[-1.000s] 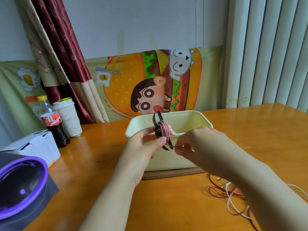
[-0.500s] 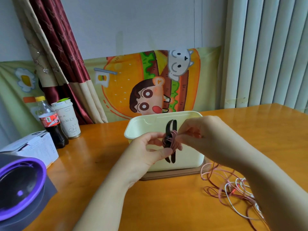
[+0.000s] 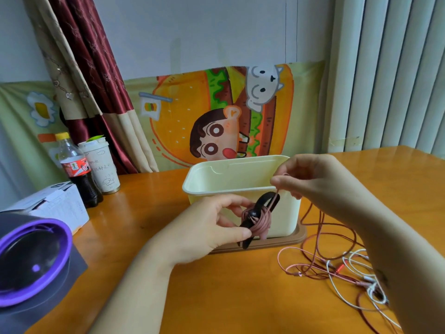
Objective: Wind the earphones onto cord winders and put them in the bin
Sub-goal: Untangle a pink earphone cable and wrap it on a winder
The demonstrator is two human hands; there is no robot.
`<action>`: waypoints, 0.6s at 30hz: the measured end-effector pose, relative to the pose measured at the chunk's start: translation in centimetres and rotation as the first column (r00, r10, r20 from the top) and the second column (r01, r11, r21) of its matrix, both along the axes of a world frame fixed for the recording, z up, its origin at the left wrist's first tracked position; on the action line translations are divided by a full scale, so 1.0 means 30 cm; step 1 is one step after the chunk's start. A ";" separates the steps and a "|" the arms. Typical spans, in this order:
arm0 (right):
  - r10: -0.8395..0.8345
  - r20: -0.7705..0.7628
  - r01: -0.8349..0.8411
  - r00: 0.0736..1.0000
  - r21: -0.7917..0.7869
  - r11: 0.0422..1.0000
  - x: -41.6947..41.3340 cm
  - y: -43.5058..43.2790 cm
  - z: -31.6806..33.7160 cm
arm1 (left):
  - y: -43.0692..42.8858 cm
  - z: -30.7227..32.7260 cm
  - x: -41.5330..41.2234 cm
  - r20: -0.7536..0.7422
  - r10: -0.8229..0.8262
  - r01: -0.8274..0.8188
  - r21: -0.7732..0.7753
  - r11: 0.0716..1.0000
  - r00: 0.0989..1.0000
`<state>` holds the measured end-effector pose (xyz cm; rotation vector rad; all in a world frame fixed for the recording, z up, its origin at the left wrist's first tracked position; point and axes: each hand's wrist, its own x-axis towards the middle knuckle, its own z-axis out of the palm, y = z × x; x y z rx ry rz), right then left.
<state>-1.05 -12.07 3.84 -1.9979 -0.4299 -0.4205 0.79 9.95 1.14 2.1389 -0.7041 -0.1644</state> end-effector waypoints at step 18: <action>0.176 -0.216 -0.100 0.960 0.326 0.940 0.053 0.146 -0.131 | -0.012 -0.019 0.006 -0.328 -0.325 0.025 -0.667 0.745 0.887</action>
